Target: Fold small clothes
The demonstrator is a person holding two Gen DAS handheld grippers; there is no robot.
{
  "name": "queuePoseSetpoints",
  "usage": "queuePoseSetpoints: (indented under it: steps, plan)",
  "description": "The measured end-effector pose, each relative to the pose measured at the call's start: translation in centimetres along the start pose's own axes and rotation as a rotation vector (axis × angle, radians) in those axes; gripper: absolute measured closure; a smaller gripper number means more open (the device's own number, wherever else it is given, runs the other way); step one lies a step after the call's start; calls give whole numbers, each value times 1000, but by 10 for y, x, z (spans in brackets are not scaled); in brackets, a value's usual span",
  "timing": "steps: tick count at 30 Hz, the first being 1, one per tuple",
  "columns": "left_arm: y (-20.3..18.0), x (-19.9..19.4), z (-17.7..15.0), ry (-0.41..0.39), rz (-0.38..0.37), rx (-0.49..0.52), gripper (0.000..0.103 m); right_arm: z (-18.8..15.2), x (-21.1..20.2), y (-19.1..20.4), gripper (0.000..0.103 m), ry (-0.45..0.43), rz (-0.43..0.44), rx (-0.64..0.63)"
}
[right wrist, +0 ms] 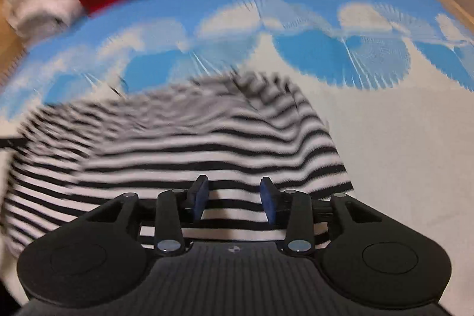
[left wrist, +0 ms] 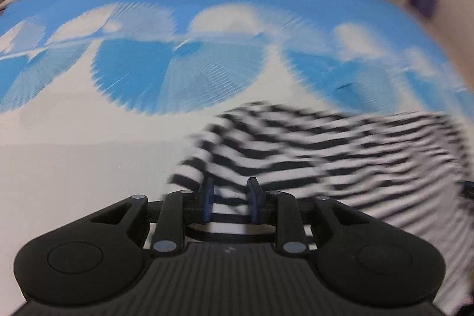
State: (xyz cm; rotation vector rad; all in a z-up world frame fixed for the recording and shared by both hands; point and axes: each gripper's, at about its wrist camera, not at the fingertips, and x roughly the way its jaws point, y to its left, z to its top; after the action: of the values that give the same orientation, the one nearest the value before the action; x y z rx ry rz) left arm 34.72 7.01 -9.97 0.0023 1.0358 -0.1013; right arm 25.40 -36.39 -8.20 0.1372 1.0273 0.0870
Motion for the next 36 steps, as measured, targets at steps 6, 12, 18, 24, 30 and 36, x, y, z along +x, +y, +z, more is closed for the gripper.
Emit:
queuePoseSetpoints:
  steps: [6,12,18,24,30,36]
  plan:
    - [18,-18,21,-52,12,-129,79,18,8,0,62,-32,-7,29]
    - [-5,8,25,-36,-81,-35,75,45,29,-18,62,-109,-78,103]
    - [3,14,29,-55,-28,-81,75,49,63,-34,66,-89,-157,128]
    - [-43,-40,17,-4,-281,82,64,51,20,-26,63,-91,-61,110]
    - [-86,-2,-30,144,-219,399,63,13,10,-22,50,118,84,-77]
    - [-86,-58,-32,48,-324,349,62,-6,-18,-27,51,116,55,-106]
